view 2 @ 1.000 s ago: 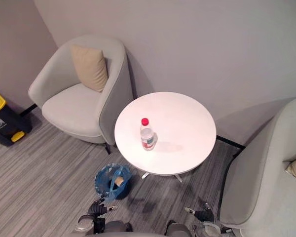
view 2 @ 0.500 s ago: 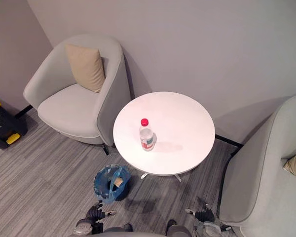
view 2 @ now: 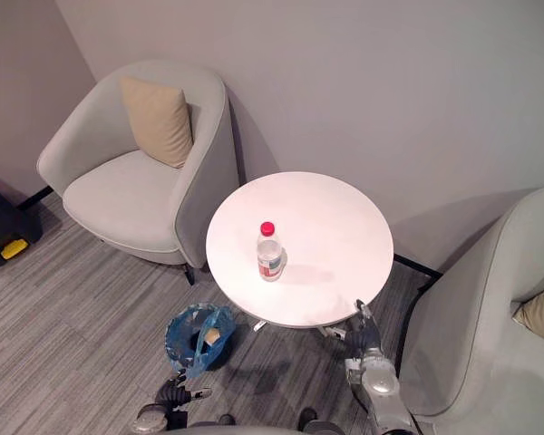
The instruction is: Gather rubbish on tea table into small bin, then transfer packed bag to large trash can.
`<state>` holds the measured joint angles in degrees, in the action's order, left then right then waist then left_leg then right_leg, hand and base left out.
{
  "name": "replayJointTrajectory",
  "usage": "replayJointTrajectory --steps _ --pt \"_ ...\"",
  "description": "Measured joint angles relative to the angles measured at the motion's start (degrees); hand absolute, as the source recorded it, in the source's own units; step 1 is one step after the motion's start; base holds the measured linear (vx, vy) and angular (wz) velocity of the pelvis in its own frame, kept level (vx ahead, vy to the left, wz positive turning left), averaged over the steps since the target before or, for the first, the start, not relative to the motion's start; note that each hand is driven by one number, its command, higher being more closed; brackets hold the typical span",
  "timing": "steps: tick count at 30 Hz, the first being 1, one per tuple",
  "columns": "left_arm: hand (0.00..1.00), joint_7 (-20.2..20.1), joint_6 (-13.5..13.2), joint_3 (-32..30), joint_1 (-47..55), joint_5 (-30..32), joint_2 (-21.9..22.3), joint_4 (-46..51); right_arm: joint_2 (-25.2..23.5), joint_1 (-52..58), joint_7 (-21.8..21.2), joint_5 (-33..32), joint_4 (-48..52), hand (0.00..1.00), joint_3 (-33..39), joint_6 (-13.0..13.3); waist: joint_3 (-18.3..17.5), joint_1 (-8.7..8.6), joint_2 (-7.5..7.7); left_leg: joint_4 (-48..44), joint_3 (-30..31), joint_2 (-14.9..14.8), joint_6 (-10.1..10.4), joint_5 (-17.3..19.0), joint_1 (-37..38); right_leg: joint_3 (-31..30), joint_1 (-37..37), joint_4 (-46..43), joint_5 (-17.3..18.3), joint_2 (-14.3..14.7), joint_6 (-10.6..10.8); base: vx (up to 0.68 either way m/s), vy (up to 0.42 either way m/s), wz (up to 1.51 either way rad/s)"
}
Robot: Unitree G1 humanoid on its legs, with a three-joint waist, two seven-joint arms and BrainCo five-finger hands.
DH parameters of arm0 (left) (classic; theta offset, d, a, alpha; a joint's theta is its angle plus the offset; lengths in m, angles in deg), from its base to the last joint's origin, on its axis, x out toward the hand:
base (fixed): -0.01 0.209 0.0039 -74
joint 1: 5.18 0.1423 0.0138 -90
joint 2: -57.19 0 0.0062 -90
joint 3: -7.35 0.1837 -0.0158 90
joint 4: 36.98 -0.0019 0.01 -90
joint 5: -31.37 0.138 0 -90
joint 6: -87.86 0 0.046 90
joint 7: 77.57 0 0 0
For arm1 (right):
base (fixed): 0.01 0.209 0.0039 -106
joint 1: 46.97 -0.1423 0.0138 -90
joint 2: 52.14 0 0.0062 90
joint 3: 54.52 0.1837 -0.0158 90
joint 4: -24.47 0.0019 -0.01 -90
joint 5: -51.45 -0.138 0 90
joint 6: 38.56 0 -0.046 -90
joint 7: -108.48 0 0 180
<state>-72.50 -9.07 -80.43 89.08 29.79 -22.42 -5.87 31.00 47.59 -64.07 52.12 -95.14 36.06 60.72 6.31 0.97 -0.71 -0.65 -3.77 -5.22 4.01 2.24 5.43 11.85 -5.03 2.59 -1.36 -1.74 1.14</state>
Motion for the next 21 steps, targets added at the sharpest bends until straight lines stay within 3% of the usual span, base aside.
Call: replayJointTrajectory --steps 3,17,21 --pt "0.00 -0.01 -0.06 0.00 0.44 -0.01 -0.29 0.62 0.36 -0.13 -0.07 1.27 2.59 0.00 -2.24 0.51 -0.03 -0.01 -0.02 0.03 0.70 0.28 -0.20 -0.21 -0.74 0.52 -0.85 2.87 -1.76 0.04 0.04 -0.04 0.013 0.07" --pt "0.00 -0.13 -0.56 0.13 1.38 0.05 -0.38 2.40 2.25 -3.79 0.06 2.30 8.17 0.00 -7.94 1.46 -0.06 0.38 0.01 2.16 2.85 0.26 0.20 -1.38 -1.94 2.02 0.58 3.09 -2.12 0.26 -0.17 -0.03 -0.003 0.05" --pt "0.00 -0.12 -0.63 0.61 1.33 0.06 -0.38 3.08 2.45 -6.09 0.10 2.22 7.93 0.00 -8.58 1.45 -0.05 1.42 0.02 2.25 3.55 0.26 0.19 -1.45 -2.22 2.48 0.64 3.09 -2.08 0.34 -0.12 0.01 0.004 0.09"
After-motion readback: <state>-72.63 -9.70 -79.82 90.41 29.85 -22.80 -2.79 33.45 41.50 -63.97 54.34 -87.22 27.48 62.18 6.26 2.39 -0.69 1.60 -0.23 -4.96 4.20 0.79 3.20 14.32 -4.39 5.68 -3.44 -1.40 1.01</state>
